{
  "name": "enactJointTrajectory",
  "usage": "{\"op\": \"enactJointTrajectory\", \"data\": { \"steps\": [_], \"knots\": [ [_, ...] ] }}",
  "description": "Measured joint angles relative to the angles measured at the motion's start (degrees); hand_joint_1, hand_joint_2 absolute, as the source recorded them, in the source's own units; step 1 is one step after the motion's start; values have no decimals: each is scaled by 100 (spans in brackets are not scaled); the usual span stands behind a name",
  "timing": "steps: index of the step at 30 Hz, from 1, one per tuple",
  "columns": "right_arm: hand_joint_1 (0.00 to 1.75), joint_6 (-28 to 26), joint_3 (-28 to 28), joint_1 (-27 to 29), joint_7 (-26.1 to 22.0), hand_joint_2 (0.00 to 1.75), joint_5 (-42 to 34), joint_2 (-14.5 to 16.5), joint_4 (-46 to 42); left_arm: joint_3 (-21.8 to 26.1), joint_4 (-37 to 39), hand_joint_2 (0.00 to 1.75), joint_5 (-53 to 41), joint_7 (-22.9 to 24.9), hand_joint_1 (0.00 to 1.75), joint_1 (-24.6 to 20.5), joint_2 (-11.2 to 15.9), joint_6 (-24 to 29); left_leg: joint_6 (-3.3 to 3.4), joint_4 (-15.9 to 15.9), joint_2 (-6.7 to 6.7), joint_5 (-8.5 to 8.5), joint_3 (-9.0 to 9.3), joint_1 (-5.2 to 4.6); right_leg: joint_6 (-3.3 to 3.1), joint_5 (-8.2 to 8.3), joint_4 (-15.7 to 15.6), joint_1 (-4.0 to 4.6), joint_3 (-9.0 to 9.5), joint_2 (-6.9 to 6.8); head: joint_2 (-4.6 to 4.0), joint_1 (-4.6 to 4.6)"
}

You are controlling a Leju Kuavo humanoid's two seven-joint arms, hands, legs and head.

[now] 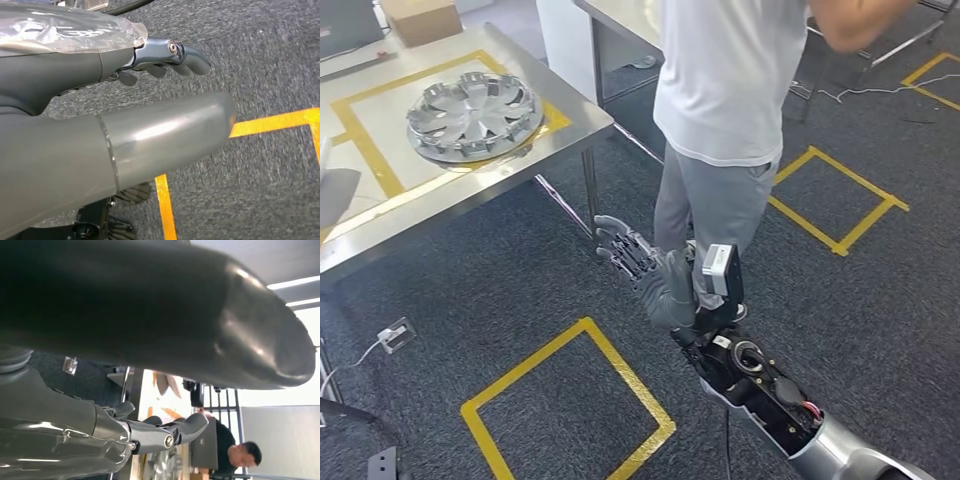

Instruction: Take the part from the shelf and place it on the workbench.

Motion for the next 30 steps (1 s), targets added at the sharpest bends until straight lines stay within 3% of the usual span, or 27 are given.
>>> {"op": "enactJointTrajectory", "data": {
  "steps": [2,4,6,8,10,11,12,14,15,17,19,21,23,25,26,27,28,30],
  "knots": [
    [0,-1,-1,-6,0,0,0,0,4,1,0,0,-5,0,0,-3,-3,-1,-55,-3,54,8,-6,-15,-52,-22,-95,19,43,33,0,-14],
    [0,0,0,-3,-1,0,0,4,3,0,-1,0,-9,-1,0,-15,-1,-2,-112,54,50,-56,-23,-10,-107,13,-131,-14,64,91,0,-38],
    [0,1,2,-12,-2,0,0,10,2,-1,-1,0,-10,-2,0,-31,6,-2,-156,535,-56,-340,-240,-1,-161,46,-172,-41,80,131,0,-84],
    [0,1,4,-12,-1,0,0,13,7,0,-1,0,-11,-2,0,-23,9,-2,-181,1359,-139,-687,-652,1,-185,54,-172,-35,62,178,0,-124],
    [0,1,5,-1,1,0,0,14,19,1,0,0,-11,-2,0,-1,8,-1,-187,1781,-155,-752,-899,1,-191,57,-170,-30,54,239,0,-132],
    [0,1,5,2,2,0,0,14,26,1,0,0,-11,-2,0,4,7,-1,-182,1686,-157,-638,-873,1,-192,57,-168,-30,57,270,0,-133],
    [0,0,5,3,2,0,0,14,32,1,0,0,-11,-2,0,5,8,0,-170,1391,-162,-442,-746,1,-190,56,-166,-30,64,306,0,-134],
    [0,-1,5,1,1,0,0,15,37,1,-1,0,-12,-2,0,-4,12,0,-141,615,-212,-43,-385,6,-176,50,-161,-30,76,361,0,-139],
    [0,-2,5,0,1,0,0,15,38,1,-1,0,-13,-2,0,-13,15,0,-129,287,-259,67,-233,6,-159,41,-149,-17,68,386,0,-145],
    [0,-4,5,-2,1,0,0,15,38,0,-1,0,-15,-2,0,-26,16,0,-109,21,-324,104,-120,1,-111,35,-132,-2,39,426,0,-140],
    [0,-7,4,0,1,0,0,15,38,-1,0,0,-15,-2,0,-33,10,0,-61,-10,-302,98,-113,-9,-49,38,-139,-8,20,467,0,-132],
    [0,-8,1,1,-2,0,0,15,38,0,0,0,-20,-2,0,-43,-1,0,6,-42,-252,113,-94,6,16,-57,-19,-16,-39,387,0,-115],
    [0,-8,-3,-1,-5,0,0,15,39,0,0,0,-28,-5,0,-49,-7,0,55,-65,-195,119,-78,22,74,-367,519,-27,-282,238,0,-67],
    [0,-11,-4,12,-7,0,-1,15,43,1,0,0,-38,-8,0,-44,-7,3,77,-63,-137,110,-78,17,117,-717,1330,-46,-661,179,0,-32],
    [0,-15,-4,25,-7,0,-3,15,45,0,0,0,-46,-8,0,-43,-9,7,79,-62,-105,106,-75,16,129,-771,1581,-53,-783,173,0,-27],
    [0,-19,-6,35,-7,0,-5,15,47,-1,0,0,-55,-8,0,-45,-12,14,78,-60,-76,99,-69,16,133,-716,1624,-56,-807,166,0,-22],
    [0,-23,-11,41,-8,0,-10,15,47,-1,1,0,-69,-8,0,-48,-19,25,74,-60,-48,91,-57,16,128,-549,1423,-56,-715,153,0,-18],
    [0,-32,-41,37,-9,0,-22,15,44,-1,1,0,-101,-8,0,-61,-39,45,48,-56,-3,69,-27,6,93,-137,606,-39,-329,64,0,-6]
  ]
}}
